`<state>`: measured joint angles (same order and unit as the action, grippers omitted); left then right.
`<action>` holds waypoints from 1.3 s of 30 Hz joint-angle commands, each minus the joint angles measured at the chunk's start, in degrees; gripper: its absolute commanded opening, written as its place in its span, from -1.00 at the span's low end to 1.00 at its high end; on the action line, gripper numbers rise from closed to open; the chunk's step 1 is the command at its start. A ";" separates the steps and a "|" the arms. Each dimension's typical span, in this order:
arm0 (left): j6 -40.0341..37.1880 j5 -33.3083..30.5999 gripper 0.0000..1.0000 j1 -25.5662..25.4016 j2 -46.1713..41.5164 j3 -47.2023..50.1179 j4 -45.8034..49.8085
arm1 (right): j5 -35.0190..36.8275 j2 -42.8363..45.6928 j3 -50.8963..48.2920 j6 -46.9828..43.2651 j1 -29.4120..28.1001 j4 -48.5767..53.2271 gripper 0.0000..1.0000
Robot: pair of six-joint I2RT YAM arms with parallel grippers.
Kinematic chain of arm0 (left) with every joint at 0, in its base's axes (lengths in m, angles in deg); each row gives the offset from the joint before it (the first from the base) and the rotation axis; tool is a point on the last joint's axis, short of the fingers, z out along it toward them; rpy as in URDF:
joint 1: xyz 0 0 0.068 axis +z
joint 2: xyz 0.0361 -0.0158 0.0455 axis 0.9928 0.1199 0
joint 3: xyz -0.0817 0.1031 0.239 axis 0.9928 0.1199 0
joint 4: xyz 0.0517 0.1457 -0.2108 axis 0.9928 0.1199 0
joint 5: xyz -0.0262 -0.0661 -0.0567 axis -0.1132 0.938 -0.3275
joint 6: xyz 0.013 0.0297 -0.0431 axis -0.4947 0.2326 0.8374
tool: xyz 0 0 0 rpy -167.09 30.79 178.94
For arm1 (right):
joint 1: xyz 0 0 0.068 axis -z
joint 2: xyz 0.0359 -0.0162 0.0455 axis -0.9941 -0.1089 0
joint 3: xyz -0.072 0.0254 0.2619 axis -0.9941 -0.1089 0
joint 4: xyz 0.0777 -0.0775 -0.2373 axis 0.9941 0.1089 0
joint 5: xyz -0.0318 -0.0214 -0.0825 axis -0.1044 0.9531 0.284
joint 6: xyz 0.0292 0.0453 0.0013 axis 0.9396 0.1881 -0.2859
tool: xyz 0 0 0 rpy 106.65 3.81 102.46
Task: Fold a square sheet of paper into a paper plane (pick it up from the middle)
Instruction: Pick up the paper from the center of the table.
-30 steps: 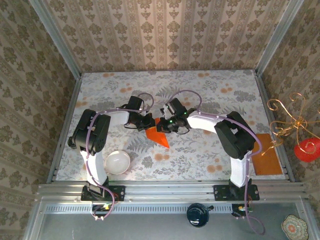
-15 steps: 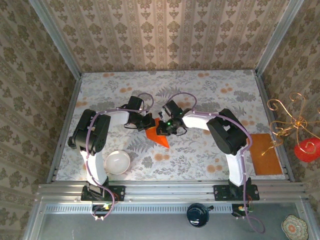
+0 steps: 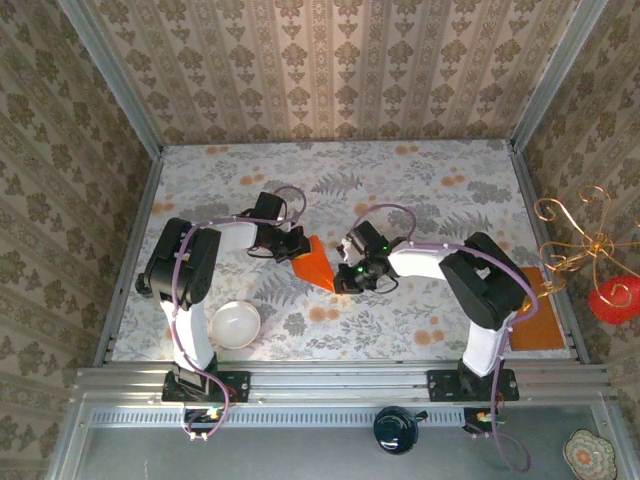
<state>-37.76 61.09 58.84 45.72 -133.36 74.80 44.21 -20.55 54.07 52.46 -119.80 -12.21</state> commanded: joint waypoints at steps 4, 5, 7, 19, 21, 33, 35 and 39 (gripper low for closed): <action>-0.96 -3.70 -1.00 1.07 2.28 -0.62 4.18 | 0.34 5.15 -8.59 0.71 0.96 -0.96 -0.91; -0.80 -3.08 -1.00 0.92 1.85 -1.32 4.44 | -0.32 5.99 -9.25 1.35 1.07 -2.56 -0.90; -0.28 -1.77 -0.96 0.39 0.54 -3.28 5.35 | -1.03 7.97 -9.46 2.65 1.07 -5.24 -0.87; 11.95 -8.83 -0.28 3.09 -20.93 4.85 0.52 | 1.65 2.87 4.16 3.95 3.68 -11.07 -0.16; 12.98 -9.17 -0.15 4.40 -24.06 7.82 -0.04 | 1.70 -0.82 7.58 2.43 3.95 -9.85 -0.14; 14.12 -8.41 0.54 9.41 -34.30 19.57 -3.02 | -4.57 -12.23 17.21 -0.19 4.85 -9.24 -0.27; 14.11 -7.98 0.58 9.42 -34.30 19.93 -3.79 | -5.67 -12.31 17.05 -0.62 4.85 -9.84 -0.34; 14.11 -6.92 0.63 9.43 -34.01 20.43 -5.98 | -6.36 -11.69 16.26 -1.25 4.87 -10.85 -0.53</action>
<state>-23.84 52.74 67.85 12.62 -113.69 71.42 40.38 -32.49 69.78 52.63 -115.13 -22.44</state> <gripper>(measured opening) 0.809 0.253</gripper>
